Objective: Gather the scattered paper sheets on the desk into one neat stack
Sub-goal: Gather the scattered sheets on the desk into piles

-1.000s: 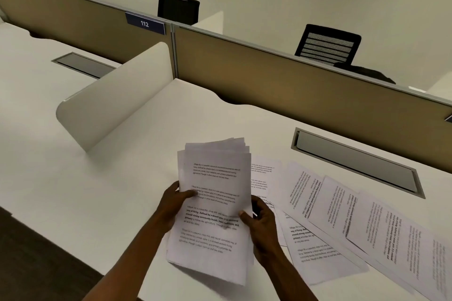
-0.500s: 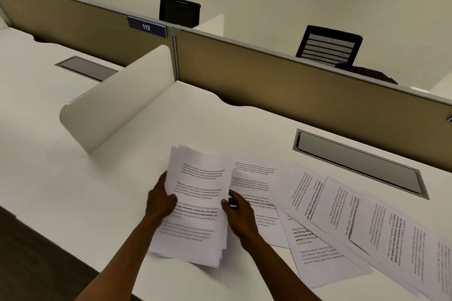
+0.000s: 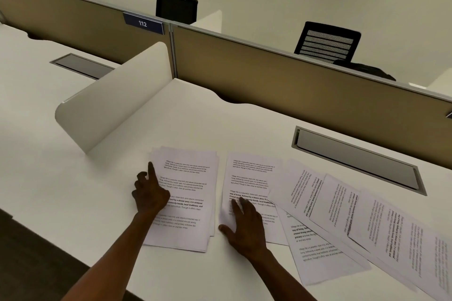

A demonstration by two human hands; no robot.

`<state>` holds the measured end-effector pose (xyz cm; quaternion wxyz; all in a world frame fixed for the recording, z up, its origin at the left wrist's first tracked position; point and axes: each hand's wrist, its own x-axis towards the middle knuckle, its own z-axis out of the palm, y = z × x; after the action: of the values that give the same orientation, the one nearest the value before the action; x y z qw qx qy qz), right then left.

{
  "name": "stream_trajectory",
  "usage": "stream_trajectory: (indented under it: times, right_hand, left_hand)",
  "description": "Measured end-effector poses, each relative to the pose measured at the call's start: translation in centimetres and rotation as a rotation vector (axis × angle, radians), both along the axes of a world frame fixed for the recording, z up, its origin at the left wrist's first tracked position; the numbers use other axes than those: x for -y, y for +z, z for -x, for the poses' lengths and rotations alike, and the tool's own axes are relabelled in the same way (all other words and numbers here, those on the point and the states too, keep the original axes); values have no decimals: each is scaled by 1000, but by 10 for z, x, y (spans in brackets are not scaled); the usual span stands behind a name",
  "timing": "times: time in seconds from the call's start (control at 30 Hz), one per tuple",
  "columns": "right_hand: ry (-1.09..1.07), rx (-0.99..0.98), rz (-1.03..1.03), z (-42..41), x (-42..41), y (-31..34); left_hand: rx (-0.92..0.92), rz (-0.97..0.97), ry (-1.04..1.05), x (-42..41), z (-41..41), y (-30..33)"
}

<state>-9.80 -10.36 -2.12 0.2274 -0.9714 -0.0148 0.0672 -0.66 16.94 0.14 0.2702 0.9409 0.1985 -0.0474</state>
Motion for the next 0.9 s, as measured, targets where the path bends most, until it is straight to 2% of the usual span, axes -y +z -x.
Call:
stream_trajectory:
  times: [0.07, 0.17, 0.27, 0.33, 0.4, 0.5, 0.63, 0.7, 0.9]
  right_hand:
    - [-23, 56, 6, -1, 0, -2]
    - [-92, 142, -45, -5, 3, -2]
    - [-194, 177, -184, -10, 6, 9]
    - [-278, 170, -303, -13, 8, 19]
    - [-346, 177, -398, -13, 9, 28]
    - [-336, 190, -498, -7, 8, 32]
    - [-271, 192, -552, 6, -5, 27]
    - [-203, 187, -556, 12, -13, 24]
    - [-40, 137, -541, 17, -19, 33]
  left_hand:
    - [38, -84, -1, 5, 1, -2]
    - [222, -44, -11, 19, 7, -3]
    - [329, 94, -79, 44, 19, 0]
    - [335, 295, -102, 65, 28, 12]
    - [252, 509, -114, 86, 37, 27]
    - [25, 665, -170, 112, 42, 36]
    - [-247, 1086, -56, 126, 32, 47]
    - [-264, 1104, -26, 128, 27, 50]
    - [-65, 828, -44, 104, 24, 44]
